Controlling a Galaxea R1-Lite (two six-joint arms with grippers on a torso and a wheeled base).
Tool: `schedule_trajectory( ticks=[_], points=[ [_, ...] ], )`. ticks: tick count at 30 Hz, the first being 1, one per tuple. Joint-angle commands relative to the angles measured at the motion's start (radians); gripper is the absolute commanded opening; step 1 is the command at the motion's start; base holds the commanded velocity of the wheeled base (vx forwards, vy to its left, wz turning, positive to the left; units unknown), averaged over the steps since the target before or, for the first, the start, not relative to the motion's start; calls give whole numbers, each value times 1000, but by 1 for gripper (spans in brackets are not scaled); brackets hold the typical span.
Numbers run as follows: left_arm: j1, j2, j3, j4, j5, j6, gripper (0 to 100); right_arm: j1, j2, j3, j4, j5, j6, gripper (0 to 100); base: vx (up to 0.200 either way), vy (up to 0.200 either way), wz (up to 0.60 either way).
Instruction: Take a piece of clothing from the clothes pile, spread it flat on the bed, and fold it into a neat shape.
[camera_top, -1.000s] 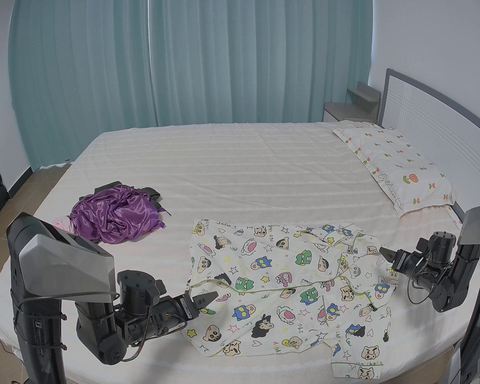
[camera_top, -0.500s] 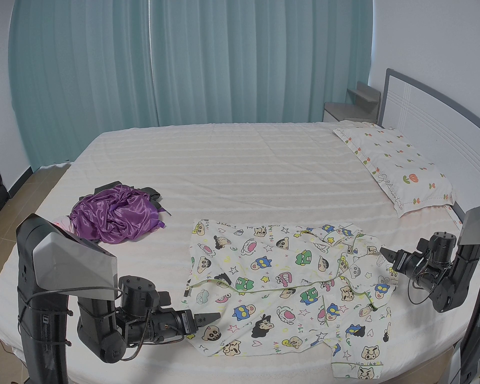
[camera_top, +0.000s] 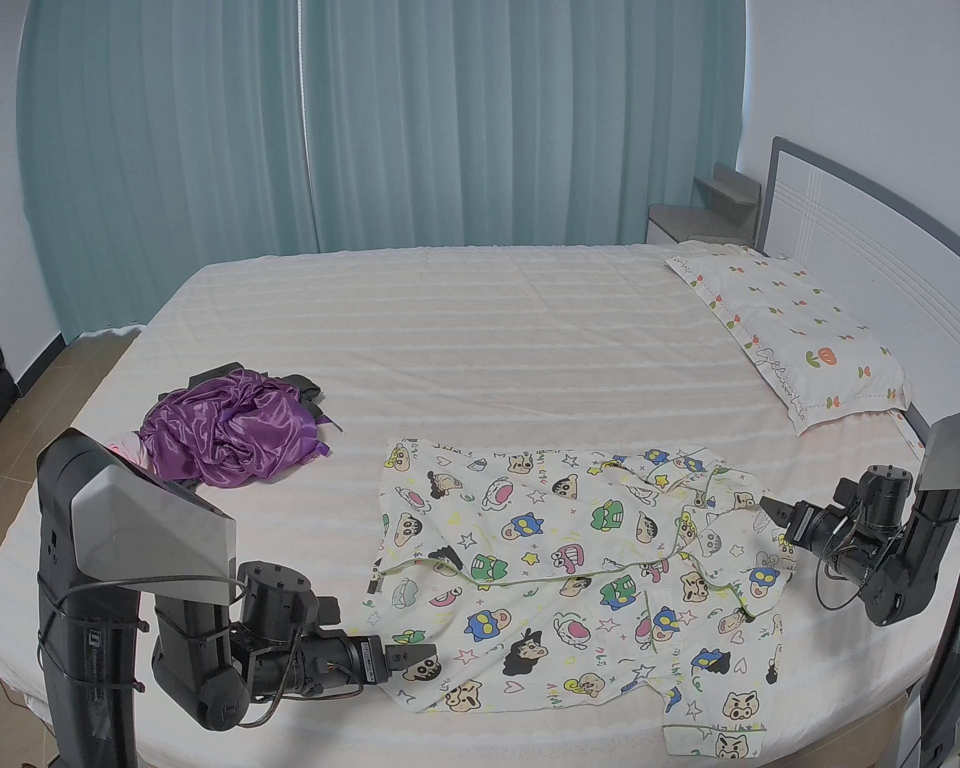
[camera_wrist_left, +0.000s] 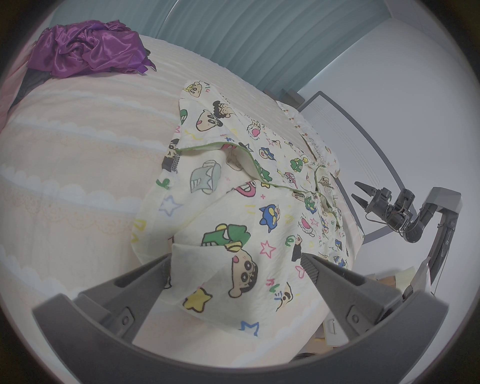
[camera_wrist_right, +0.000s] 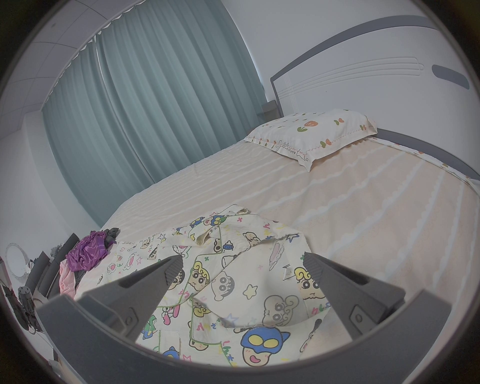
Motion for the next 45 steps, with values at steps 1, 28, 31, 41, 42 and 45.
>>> schedule_trajectory(
  ticks=[1, 28, 31, 41, 42, 45],
  points=[
    [-9, -1, 0, 8, 0, 1, 100, 0, 2, 0, 0, 0, 0, 100, 0, 0, 0],
    [-15, 2, -281, -27, 229, -119, 100, 4, 5, -6, -3, -1, 0, 100, 0, 0, 0],
    [-7, -7, -278, -57, 261, -107, 100, 3, 6, -5, -15, -1, 0, 100, 0, 0, 0],
    [29, -41, -91, -92, 144, -5, 100, 0, 8, 3, -26, 0, 1, 100, 0, 0, 0],
    [31, -41, -88, -92, 140, -4, 100, 0, 8, 3, -26, 0, 1, 100, 0, 0, 0],
    [45, -37, -48, -92, 54, 15, 100, 1, 8, 3, -26, 0, 1, 100, 0, 0, 0]
  ],
)
